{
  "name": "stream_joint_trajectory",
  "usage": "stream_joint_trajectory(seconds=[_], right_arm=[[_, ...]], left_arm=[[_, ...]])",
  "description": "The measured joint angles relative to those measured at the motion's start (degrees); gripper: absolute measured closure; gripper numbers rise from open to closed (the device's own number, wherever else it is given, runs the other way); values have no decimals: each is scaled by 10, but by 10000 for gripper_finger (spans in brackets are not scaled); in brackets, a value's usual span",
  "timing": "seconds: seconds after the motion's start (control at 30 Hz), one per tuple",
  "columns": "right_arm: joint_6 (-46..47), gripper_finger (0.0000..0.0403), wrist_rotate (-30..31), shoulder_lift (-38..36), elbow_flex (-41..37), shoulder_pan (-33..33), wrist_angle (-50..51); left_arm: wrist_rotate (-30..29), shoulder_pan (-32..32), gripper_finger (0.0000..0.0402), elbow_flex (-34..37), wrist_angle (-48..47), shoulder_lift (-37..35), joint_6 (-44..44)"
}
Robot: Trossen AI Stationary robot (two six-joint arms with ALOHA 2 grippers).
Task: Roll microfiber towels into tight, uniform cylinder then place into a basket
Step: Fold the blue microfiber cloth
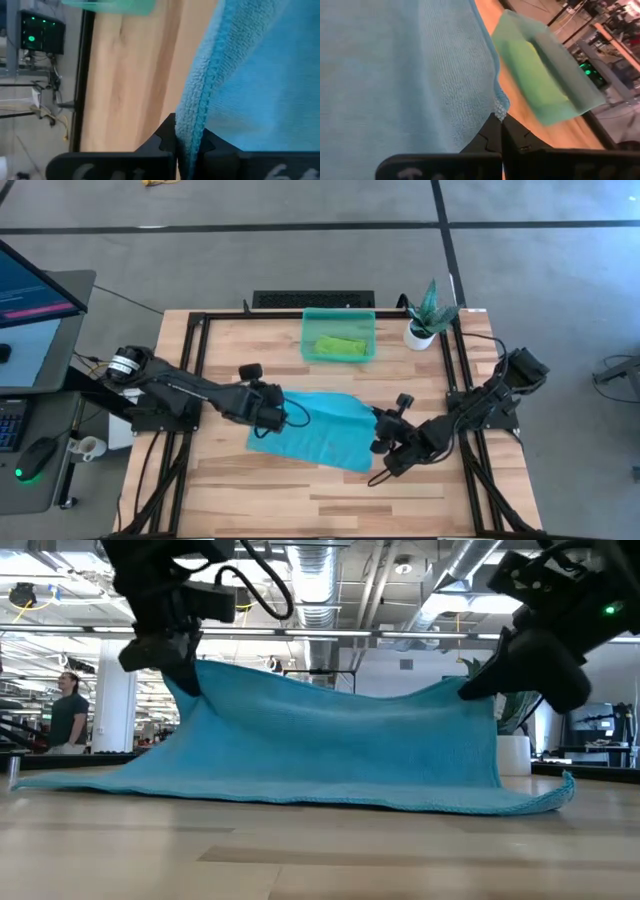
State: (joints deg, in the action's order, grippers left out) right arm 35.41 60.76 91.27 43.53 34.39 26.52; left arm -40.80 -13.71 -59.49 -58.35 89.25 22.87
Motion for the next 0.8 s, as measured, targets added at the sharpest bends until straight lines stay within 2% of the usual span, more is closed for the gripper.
stream_joint_trajectory(seconds=[0.17, 0.27, 0.4, 0.57, 0.8], right_arm=[[-21, 395, 15, -2, 0, -18, -1], [-23, 395, 9, -1, 0, -24, -5], [-24, 395, 8, 0, 0, -21, -10], [-24, 395, 6, 0, 0, -3, -27], [-24, 395, 6, 0, 0, 24, -42]], left_arm=[[1, 46, 401, 0, 0, 0, -23], [28, 61, 401, 0, 18, 0, -28], [42, 58, 402, 0, 46, 0, -64], [60, 55, 401, 2, 54, 0, -68], [61, 50, 402, 52, 52, 0, -50]])
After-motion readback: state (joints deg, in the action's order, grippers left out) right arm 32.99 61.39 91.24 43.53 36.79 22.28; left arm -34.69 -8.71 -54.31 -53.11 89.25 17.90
